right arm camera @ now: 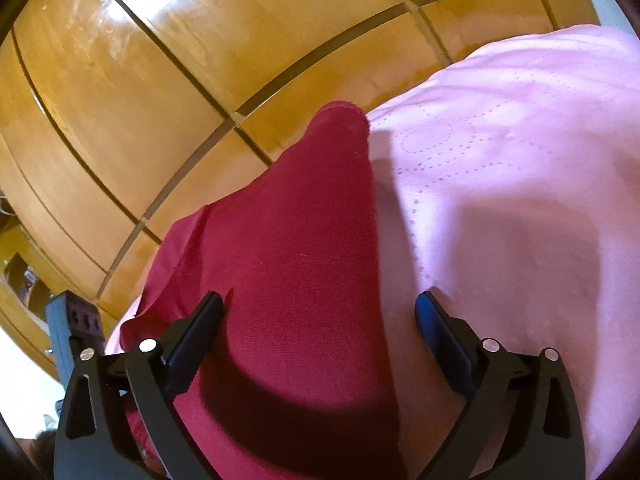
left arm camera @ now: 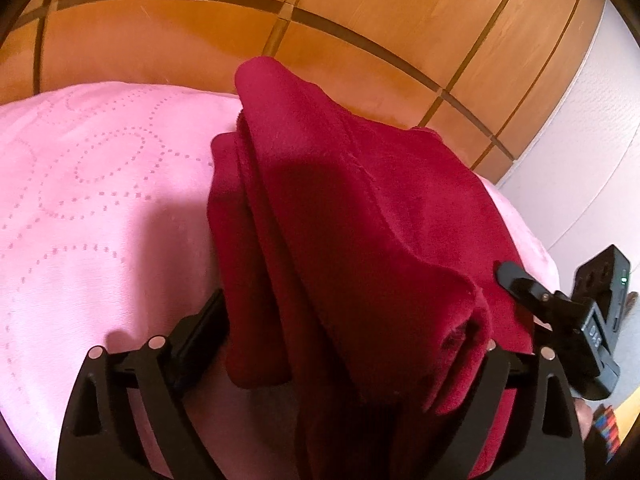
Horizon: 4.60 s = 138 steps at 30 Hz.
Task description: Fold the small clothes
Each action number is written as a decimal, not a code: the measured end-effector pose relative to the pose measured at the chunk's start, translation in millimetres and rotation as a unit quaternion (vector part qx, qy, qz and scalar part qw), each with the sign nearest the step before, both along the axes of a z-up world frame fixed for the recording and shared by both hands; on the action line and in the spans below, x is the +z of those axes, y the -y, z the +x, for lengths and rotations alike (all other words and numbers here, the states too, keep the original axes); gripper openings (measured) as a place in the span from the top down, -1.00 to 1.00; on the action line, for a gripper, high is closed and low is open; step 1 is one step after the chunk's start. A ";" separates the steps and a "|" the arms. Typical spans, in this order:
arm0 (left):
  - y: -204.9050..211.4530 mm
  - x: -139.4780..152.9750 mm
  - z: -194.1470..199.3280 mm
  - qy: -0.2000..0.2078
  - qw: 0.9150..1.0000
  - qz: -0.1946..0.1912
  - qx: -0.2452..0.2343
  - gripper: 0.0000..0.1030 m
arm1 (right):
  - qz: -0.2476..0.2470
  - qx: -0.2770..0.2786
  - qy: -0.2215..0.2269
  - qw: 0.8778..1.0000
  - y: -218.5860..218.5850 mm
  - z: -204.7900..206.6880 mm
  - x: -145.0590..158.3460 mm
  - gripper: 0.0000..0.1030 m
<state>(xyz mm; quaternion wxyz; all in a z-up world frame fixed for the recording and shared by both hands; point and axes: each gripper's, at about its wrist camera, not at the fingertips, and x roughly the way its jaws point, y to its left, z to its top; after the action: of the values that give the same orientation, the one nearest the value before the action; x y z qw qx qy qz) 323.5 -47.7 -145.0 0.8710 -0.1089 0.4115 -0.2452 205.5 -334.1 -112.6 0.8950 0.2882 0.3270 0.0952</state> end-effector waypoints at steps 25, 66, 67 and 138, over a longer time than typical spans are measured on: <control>-50.4 73.2 -145.1 0.109 0.989 0.081 0.059 -0.96 | -0.202 -0.075 -0.041 0.976 -58.7 -140.0 66.4 -0.93; -44.6 88.6 -177.9 0.140 0.966 0.159 0.147 -0.96 | -0.253 -0.083 -0.003 0.964 -88.3 -171.7 93.6 -0.93; -44.1 88.4 -177.9 0.139 0.966 0.160 0.147 -0.96 | -0.253 -0.083 -0.005 0.964 -88.2 -171.0 93.0 -0.93; -27.4 80.7 -179.0 0.137 0.969 0.171 0.119 -0.96 | -0.249 -0.079 -0.020 0.965 -80.0 -165.2 83.4 -0.93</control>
<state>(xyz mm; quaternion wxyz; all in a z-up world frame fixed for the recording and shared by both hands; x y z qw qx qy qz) 144.5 -20.3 -64.3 0.9476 0.0277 0.3084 -0.0783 40.3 -254.1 -29.3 0.9365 0.0828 0.3344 -0.0660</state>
